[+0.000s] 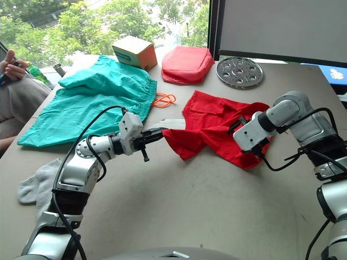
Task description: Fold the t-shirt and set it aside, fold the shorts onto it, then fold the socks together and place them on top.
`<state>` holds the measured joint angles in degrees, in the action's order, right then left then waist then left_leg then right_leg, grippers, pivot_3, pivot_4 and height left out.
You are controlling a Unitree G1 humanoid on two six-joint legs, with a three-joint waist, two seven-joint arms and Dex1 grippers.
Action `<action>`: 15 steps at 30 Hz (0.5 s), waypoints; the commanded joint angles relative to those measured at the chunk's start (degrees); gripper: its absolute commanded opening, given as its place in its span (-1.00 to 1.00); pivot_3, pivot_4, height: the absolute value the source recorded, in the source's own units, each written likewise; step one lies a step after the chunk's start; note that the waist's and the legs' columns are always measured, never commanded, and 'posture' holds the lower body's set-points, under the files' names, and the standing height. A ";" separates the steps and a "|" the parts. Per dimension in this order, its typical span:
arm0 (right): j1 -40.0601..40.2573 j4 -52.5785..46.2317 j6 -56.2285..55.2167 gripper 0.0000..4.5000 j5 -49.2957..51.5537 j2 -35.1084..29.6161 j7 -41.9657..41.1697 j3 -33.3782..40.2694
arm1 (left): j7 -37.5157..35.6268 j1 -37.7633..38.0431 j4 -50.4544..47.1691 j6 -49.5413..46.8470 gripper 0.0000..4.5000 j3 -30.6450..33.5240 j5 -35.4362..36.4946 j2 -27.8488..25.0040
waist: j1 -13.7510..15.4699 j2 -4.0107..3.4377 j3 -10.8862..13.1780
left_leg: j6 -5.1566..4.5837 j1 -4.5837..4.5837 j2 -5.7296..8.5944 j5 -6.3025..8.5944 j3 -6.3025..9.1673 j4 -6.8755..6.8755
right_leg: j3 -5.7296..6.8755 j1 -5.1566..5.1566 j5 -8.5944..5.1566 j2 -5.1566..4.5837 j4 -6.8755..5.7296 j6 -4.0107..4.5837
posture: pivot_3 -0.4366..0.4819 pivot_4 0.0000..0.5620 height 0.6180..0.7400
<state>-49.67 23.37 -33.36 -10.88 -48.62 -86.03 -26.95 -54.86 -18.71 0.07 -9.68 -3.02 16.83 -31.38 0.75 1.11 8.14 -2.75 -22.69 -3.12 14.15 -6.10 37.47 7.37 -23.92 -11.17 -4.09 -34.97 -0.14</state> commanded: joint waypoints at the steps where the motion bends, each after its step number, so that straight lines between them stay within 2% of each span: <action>1: -1.46 2.05 -4.50 0.65 -1.94 -0.06 -0.34 -1.00 | 0.41 0.49 -2.96 0.87 -1.00 0.57 -0.32 -0.68 | -0.04 -0.02 0.01 | 0.01 0.02 -0.03 0.00 0.00 0.00 | -0.04 0.00 0.00 0.01 -0.03 0.00 | -0.05 -0.47 0.98; 10: -0.94 3.19 -7.94 0.65 -3.13 0.42 -1.32 -3.13 | 0.82 1.52 -2.82 1.91 -1.00 0.43 -0.88 -0.30 | -0.02 -0.04 0.02 | 0.03 0.07 -0.04 -0.01 -0.05 0.00 | -0.09 -0.01 0.03 0.00 -0.14 -0.03 | -0.05 -0.47 0.98; 15: 0.75 1.76 -5.97 0.65 -2.40 -0.17 -1.35 -2.90 | 0.70 1.87 -2.75 2.22 -1.00 0.55 -0.97 -0.37 | 0.00 -0.05 0.03 | 0.02 0.07 -0.03 -0.01 -0.05 0.01 | -0.09 -0.01 0.03 -0.01 -0.14 -0.02 | -0.05 -0.47 0.98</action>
<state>-49.57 26.83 -40.72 -14.25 -47.98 -86.88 -30.78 -54.29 -17.02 -0.56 -8.66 -3.01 15.76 -31.59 0.75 1.06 8.16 -2.73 -22.62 -3.16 14.13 -6.14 37.48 7.27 -23.93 -11.13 -4.10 -35.12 -0.16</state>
